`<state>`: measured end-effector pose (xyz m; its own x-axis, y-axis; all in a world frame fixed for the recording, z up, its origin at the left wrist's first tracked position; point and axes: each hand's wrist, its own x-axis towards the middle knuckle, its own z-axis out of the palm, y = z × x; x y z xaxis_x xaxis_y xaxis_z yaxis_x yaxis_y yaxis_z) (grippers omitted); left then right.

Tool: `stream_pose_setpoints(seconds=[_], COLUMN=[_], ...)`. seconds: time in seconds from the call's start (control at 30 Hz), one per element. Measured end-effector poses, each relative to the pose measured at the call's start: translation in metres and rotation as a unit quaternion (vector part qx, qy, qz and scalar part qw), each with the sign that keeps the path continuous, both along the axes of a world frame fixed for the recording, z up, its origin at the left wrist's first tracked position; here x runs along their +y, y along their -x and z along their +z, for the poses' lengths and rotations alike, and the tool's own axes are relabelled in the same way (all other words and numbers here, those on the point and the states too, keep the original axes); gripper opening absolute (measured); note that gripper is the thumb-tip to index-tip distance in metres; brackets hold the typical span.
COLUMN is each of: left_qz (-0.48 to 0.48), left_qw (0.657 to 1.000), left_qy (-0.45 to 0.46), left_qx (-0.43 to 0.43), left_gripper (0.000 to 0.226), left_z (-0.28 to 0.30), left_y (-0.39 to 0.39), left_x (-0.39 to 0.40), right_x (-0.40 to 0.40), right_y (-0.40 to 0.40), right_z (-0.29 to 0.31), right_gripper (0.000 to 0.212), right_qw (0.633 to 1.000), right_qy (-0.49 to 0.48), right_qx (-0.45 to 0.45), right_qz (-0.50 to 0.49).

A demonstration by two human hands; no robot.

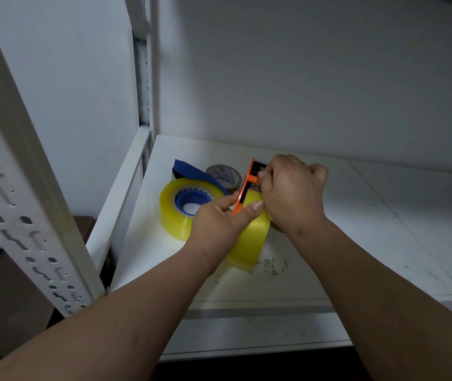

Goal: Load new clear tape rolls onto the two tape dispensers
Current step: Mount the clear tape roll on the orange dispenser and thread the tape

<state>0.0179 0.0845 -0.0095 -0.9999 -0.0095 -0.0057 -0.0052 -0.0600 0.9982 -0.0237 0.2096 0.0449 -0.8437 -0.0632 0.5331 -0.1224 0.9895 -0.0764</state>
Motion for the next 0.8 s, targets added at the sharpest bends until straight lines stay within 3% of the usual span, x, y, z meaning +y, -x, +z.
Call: stream_pose_setpoints(seconds=[0.07, 0.17, 0.33, 0.4, 0.5, 0.53, 0.67, 0.8], left_qz=[-0.008, -0.047, -0.078, -0.085, -0.104, -0.108, -0.090, -0.057], left_qw=[1.000, 0.996, 0.996, 0.996, 0.994, 0.994, 0.995, 0.998], left_qy=[0.022, 0.070, 0.046, 0.039, 0.036, 0.035, 0.035, 0.034], left_qx=[0.003, 0.013, -0.006, -0.014, -0.011, -0.011, 0.000, -0.002], left_gripper=[0.049, 0.020, 0.016, 0.018, 0.064, 0.070, 0.045, 0.050], left_z=[-0.001, -0.001, -0.002, -0.002, -0.001, 0.000, 0.000, 0.001], left_y=[-0.001, -0.007, -0.014, -0.013, -0.014, -0.014, -0.013, -0.011], left_x=[0.001, 0.001, -0.004, -0.007, -0.012, -0.013, -0.015, -0.013], right_x=[0.000, 0.000, -0.005, -0.007, -0.009, -0.010, -0.009, -0.007], right_y=[-0.001, -0.003, -0.002, -0.002, -0.002, -0.002, 0.000, -0.003], right_z=[0.003, 0.008, 0.015, 0.017, 0.021, 0.022, 0.029, 0.034], right_gripper=[0.019, 0.020, 0.018, 0.017, 0.015, 0.015, 0.013, 0.015], right_qw=[1.000, 1.000, 0.998, 0.998, 0.998, 0.997, 0.998, 0.998], right_qy=[-0.010, -0.018, -0.047, -0.045, -0.047, -0.047, -0.029, 0.006], right_qx=[-0.004, -0.018, -0.042, -0.046, -0.044, -0.045, -0.042, -0.052], right_qz=[-0.002, -0.005, 0.008, 0.019, 0.028, 0.029, 0.031, 0.035])
